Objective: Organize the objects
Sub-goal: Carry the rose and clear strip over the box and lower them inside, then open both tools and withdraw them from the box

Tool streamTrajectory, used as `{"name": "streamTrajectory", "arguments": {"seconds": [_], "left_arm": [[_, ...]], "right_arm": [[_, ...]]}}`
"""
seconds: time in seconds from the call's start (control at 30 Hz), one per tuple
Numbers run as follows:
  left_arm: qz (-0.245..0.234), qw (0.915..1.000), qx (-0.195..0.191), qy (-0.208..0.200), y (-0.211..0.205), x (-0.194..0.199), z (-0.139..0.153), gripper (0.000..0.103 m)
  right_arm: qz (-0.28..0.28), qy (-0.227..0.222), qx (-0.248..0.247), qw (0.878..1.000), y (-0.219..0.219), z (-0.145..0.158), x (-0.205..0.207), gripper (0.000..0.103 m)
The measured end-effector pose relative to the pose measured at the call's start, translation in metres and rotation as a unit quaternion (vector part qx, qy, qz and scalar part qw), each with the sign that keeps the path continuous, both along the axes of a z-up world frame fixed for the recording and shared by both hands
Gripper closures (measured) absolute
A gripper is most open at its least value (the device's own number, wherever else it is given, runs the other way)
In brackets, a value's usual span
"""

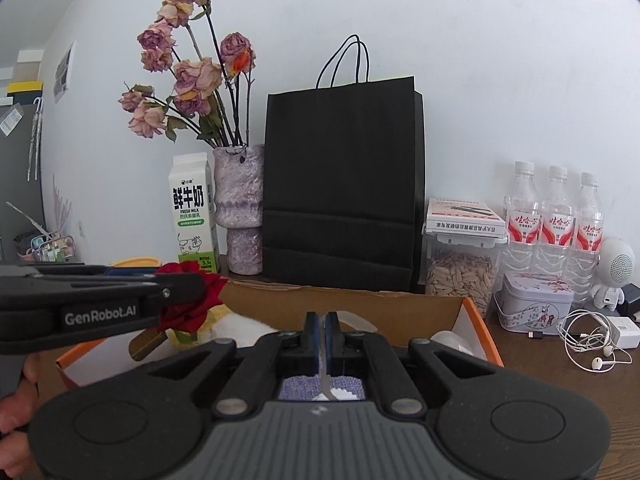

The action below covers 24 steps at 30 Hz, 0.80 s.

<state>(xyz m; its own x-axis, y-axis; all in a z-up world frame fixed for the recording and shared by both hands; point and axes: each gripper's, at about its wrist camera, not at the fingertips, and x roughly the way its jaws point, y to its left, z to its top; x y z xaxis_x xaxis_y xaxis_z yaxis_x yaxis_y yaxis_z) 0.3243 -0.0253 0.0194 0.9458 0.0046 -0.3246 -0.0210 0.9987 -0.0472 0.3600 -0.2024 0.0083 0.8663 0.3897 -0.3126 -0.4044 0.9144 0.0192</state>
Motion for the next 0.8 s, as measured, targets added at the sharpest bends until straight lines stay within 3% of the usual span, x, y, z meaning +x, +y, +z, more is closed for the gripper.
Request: {"name": "streamTrajectory", "arguments": {"seconds": [0.13, 0.23, 0.27, 0.3, 0.33, 0.4, 0.8], "left_arm": [[0.008, 1.0, 0.003, -0.003, 0.001, 0.0, -0.002, 0.062], [0.021, 0.9997, 0.0, -0.009, 0.003, 0.0, -0.001, 0.032], [0.029, 0.9995, 0.0, -0.012, 0.004, -0.001, -0.001, 0.011], [0.037, 0.9992, 0.001, -0.017, 0.005, -0.002, -0.001, 0.001], [0.043, 0.9988, 0.003, -0.024, 0.005, -0.003, -0.001, 0.0], [0.051, 0.9984, 0.006, -0.025, 0.005, -0.003, -0.001, 0.0], [0.046, 0.9986, -0.001, -0.027, 0.007, -0.012, -0.005, 0.0]], "right_arm": [[-0.005, 0.009, -0.007, 1.0, 0.0, -0.004, 0.003, 0.097], [-0.016, 0.015, -0.014, 1.0, 0.0, -0.007, 0.005, 0.089], [-0.019, 0.02, -0.014, 1.0, -0.001, -0.008, 0.006, 0.075], [-0.023, 0.021, -0.015, 0.999, -0.001, -0.009, 0.007, 0.05], [-0.029, 0.018, -0.016, 0.999, -0.001, -0.01, 0.006, 0.025], [-0.038, 0.008, -0.023, 0.999, 0.0, -0.011, 0.005, 0.01], [-0.039, 0.007, -0.021, 0.999, -0.001, -0.011, -0.004, 0.004]]}}
